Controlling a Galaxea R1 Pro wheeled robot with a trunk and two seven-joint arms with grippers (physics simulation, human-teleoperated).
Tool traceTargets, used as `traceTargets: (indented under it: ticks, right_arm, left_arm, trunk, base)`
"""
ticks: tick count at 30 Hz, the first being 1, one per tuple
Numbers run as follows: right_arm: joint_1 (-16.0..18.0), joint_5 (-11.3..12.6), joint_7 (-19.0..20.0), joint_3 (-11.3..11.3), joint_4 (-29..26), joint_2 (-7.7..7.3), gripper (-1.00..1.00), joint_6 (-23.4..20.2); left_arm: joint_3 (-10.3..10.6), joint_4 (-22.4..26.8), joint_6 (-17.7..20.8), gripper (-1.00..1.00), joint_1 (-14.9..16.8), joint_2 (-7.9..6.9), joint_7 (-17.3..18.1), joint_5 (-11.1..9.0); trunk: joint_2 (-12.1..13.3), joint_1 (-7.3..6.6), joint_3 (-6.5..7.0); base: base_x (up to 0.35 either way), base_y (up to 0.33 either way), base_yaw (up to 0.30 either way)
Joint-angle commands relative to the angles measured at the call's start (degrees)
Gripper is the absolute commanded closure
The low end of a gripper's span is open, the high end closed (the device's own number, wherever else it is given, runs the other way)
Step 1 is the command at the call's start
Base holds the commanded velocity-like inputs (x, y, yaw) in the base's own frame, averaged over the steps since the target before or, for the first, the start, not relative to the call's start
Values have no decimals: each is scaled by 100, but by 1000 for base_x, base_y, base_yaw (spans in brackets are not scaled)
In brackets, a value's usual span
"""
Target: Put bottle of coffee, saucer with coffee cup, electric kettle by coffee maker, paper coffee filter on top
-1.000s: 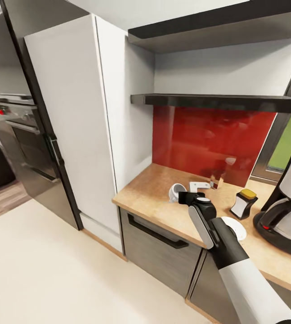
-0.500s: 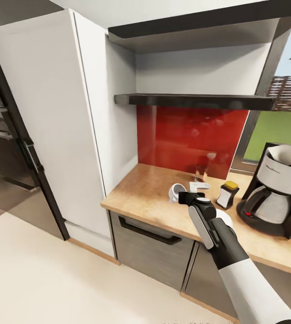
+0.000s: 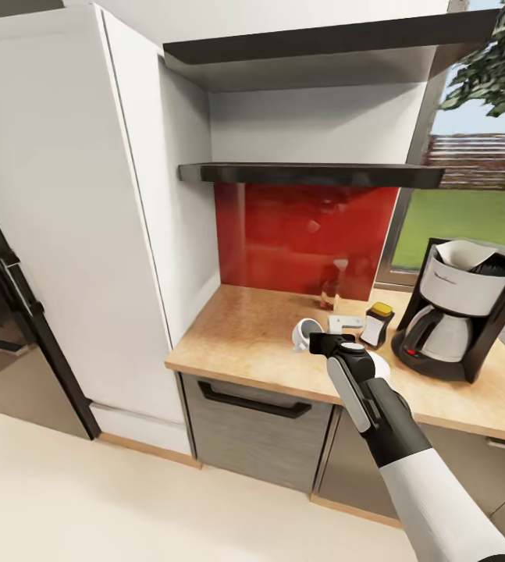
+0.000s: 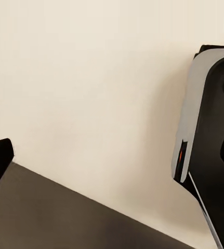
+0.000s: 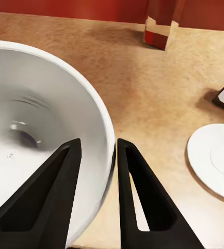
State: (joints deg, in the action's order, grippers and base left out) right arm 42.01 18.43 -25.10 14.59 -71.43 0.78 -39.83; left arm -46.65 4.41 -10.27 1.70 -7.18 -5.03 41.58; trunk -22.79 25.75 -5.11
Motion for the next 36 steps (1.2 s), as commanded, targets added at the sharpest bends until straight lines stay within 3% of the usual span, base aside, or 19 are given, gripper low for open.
traceTargets:
  ticks: [1, 36]
  right_arm:
    - [9, 65, -48, 9, -3, 1, 100, -7]
    - [9, 65, -48, 9, -2, 1, 100, -7]
  left_arm:
    - [-37, -14, -28, -100, 6, -3, -26, 61]
    - [-37, -19, -37, -100, 6, 0, -24, 61]
  trunk:
    - [-13, 4, -13]
    - [-13, 4, -13]
  base:
    - [0, 282, -300]
    - [0, 49, -289]
